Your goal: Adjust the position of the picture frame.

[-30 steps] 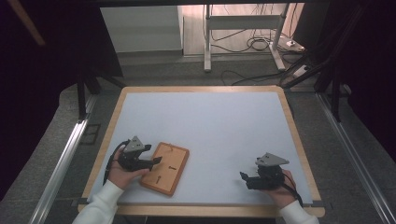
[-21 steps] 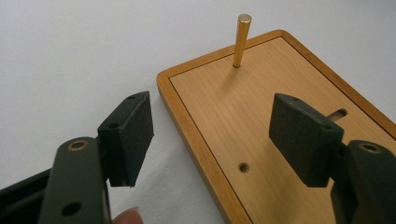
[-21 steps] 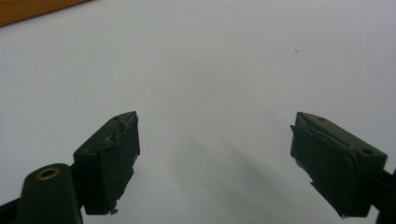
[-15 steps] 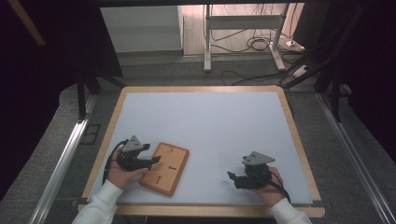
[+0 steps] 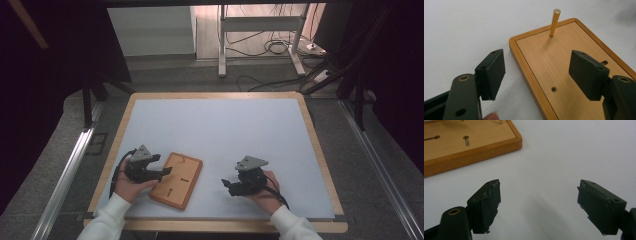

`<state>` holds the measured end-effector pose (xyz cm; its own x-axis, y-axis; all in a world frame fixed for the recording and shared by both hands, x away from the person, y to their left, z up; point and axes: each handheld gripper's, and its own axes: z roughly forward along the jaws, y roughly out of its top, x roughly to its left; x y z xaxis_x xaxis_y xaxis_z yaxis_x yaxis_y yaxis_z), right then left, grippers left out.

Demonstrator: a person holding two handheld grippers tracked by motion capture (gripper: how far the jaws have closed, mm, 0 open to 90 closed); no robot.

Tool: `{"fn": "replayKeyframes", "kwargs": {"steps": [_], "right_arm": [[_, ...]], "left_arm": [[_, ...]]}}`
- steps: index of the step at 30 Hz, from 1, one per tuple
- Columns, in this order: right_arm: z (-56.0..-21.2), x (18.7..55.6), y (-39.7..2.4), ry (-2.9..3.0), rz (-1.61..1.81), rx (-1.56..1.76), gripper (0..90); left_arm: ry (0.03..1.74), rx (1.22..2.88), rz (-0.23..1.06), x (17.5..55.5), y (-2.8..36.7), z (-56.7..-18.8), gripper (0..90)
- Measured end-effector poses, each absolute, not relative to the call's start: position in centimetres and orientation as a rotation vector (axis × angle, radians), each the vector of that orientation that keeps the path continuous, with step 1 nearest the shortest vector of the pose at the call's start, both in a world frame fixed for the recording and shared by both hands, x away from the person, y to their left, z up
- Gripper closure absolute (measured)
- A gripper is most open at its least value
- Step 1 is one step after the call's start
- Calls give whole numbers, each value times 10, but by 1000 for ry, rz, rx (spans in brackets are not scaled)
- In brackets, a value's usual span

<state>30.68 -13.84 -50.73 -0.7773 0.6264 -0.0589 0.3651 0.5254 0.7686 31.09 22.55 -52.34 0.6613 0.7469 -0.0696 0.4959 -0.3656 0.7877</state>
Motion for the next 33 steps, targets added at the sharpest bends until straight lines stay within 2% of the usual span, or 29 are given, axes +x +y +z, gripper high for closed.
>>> {"fn": "replayKeyframes", "kwargs": {"steps": [12,33], "right_arm": [[-504,318,-102,2476,1140,768,234],[-509,343,-43,2538,1211,716,434]], "left_arm": [[964,2049,377,311,226,-524,290],[967,2047,374,312,228,-525,291]]}}
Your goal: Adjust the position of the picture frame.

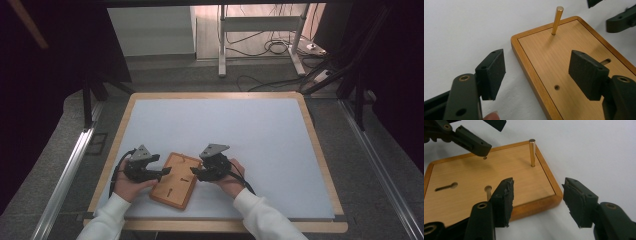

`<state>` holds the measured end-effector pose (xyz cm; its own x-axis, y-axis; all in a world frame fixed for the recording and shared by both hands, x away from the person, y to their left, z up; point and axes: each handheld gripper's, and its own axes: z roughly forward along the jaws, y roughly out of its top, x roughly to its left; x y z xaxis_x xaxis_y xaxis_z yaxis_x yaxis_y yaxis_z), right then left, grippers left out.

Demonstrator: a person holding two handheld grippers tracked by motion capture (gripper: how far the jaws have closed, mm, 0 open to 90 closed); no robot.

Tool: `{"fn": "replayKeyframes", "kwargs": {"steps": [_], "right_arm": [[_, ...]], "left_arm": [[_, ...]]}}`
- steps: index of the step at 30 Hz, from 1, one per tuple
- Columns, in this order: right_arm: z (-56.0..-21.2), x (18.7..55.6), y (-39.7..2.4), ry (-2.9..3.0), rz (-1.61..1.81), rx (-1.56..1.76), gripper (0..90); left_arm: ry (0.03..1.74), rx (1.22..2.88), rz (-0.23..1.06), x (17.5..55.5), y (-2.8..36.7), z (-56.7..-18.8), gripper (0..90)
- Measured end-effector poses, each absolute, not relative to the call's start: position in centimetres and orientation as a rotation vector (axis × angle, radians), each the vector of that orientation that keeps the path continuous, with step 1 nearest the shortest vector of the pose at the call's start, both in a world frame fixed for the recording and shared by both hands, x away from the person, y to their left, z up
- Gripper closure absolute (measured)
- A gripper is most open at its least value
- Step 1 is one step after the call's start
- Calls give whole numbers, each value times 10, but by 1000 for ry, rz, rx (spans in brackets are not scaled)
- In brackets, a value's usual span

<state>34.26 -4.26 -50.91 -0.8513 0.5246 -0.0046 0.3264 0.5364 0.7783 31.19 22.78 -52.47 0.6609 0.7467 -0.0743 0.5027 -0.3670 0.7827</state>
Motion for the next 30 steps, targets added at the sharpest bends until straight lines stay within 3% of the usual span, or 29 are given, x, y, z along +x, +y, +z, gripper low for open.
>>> {"fn": "replayKeyframes", "kwargs": {"steps": [6,18,30], "right_arm": [[-512,353,-28,2553,1226,700,500],[-516,365,-8,2581,1189,691,541],[-521,374,8,2608,1230,691,757]], "left_arm": [[963,2044,372,312,229,-525,291],[957,2051,371,313,228,-525,290],[957,2049,374,313,229,-525,290]]}}
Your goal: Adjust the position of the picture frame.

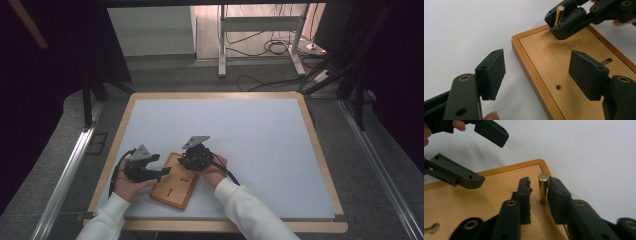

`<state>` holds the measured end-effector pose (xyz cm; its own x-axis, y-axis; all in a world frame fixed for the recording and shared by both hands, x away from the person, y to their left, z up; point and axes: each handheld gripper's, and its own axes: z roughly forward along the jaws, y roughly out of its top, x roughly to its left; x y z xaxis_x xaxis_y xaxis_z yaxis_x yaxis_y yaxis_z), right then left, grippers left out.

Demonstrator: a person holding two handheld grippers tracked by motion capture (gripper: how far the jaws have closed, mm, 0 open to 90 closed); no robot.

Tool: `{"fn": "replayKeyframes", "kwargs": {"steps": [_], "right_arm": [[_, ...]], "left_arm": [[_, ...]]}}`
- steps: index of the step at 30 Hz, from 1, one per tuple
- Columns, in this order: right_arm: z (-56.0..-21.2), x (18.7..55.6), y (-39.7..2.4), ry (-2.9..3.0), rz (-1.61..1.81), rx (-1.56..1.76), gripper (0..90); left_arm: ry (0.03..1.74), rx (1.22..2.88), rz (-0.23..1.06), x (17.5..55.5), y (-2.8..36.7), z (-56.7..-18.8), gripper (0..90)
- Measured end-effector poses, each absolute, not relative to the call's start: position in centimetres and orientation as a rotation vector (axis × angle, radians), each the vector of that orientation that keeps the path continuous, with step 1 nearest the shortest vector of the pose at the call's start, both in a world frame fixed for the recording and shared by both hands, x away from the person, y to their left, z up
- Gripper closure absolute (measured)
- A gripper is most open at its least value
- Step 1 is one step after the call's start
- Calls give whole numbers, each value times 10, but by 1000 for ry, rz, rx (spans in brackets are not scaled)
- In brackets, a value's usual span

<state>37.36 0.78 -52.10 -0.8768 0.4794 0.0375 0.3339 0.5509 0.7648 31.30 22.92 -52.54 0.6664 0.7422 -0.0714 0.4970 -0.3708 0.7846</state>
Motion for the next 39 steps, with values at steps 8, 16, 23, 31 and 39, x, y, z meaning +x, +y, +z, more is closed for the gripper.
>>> {"fn": "replayKeyframes", "kwargs": {"steps": [8,16,23,31,39], "right_arm": [[-523,379,3,2610,1279,751,832],[-524,380,-2,2607,1315,755,832],[-521,379,-11,2593,1337,755,832],[-516,379,-25,2578,1372,744,830],[-505,380,-43,2549,1412,751,833]], "left_arm": [[955,2050,378,313,230,-525,290],[945,2032,391,312,231,-524,289],[930,2011,420,311,231,-521,289],[933,1995,422,311,232,-521,289],[941,1961,439,310,235,-519,289]]}}
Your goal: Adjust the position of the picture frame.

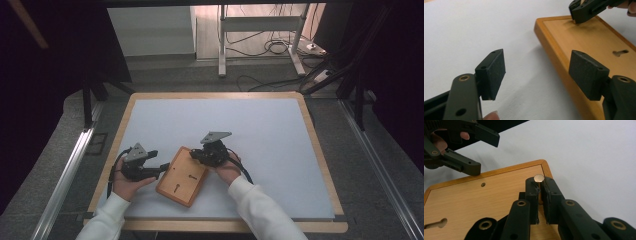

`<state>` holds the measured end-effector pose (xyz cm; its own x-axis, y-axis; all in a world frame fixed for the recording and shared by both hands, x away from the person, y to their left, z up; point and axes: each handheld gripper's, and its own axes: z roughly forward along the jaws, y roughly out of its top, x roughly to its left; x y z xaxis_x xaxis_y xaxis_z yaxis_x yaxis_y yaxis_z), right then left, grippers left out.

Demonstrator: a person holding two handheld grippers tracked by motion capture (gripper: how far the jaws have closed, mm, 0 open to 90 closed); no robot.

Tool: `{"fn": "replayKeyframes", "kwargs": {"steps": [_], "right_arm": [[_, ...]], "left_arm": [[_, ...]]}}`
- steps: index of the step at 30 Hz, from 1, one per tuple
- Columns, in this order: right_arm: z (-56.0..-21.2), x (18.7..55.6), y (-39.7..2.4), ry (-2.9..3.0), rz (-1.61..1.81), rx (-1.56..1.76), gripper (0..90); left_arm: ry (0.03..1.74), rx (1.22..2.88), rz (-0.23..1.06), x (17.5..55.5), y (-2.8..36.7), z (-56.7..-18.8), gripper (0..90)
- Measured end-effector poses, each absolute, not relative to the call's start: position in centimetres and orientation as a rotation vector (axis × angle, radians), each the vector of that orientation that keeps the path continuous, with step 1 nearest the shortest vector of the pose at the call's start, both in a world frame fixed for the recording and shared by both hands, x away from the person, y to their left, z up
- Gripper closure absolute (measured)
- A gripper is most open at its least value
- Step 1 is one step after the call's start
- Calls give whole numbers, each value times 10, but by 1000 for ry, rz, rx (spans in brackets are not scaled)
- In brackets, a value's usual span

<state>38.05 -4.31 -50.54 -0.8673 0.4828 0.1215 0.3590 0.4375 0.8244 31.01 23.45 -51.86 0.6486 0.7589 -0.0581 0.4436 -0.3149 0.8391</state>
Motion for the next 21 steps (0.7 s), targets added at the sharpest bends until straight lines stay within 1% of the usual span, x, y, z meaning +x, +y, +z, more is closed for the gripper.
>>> {"fn": "replayKeyframes", "kwargs": {"steps": [13,21], "right_arm": [[-488,380,-92,2530,1359,748,833],[-495,392,-108,2516,1308,811,831]], "left_arm": [[934,1983,433,311,232,-519,288],[930,1999,426,311,230,-521,287]]}}
